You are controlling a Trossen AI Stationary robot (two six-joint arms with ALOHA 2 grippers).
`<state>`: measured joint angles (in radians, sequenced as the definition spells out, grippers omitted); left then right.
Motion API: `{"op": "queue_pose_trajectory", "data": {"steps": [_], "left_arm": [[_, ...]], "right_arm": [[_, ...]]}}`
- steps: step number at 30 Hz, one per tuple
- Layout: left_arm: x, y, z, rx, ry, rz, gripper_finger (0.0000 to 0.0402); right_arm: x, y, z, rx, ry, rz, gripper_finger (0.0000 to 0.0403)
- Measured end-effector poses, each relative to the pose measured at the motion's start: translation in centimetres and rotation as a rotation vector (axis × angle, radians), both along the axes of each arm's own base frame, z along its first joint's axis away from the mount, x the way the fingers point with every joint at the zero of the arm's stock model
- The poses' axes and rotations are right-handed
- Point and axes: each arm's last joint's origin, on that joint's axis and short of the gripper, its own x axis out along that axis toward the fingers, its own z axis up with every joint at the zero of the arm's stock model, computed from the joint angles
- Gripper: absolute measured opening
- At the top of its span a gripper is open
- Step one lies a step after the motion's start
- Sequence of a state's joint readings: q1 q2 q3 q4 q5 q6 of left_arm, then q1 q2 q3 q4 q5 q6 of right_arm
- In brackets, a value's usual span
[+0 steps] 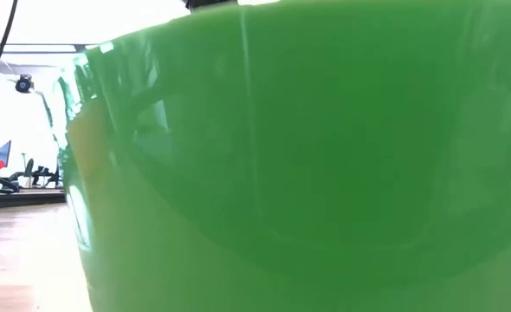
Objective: Pick & Place Mini bowls
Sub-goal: Stack the blue bowl on top of the blue bowls on the shelf
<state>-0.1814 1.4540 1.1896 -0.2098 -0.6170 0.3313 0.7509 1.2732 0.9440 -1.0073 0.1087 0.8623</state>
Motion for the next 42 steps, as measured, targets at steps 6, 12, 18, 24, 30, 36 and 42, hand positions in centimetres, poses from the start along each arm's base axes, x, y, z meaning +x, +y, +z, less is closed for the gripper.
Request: {"op": "queue_pose_trajectory", "data": {"steps": [6,12,18,24,30,36,42], "left_arm": [[0.0,0.0,0.0,-0.001,0.0,0.001,0.0092],[0.0,0.0,0.0,-0.01,-0.005,0.005,0.0092],[0.0,0.0,0.0,-0.011,-0.005,0.005,0.0092],[0.0,0.0,0.0,-0.011,-0.005,0.006,0.0092],[0.0,0.0,0.0,-0.012,-0.005,0.006,0.0092],[0.0,0.0,0.0,-0.011,-0.005,0.006,0.0092],[0.0,0.0,0.0,-0.009,-0.004,0.005,0.0092]], "right_arm": [[0.6,0.6,-1.2,-0.039,0.045,0.008,0.0009],[1.3,1.2,-1.8,-0.055,0.057,0.031,0.0009],[2.0,1.9,-1.8,-0.055,0.062,0.033,0.0014],[2.0,2.2,-1.8,-0.012,0.093,0.055,0.0011],[2.0,2.2,-1.8,-0.008,0.09,0.065,0.001],[2.0,2.3,-1.8,-0.006,0.087,0.071,0.0032],[2.0,2.6,-1.7,0.021,0.084,0.083,0.0077]]}}
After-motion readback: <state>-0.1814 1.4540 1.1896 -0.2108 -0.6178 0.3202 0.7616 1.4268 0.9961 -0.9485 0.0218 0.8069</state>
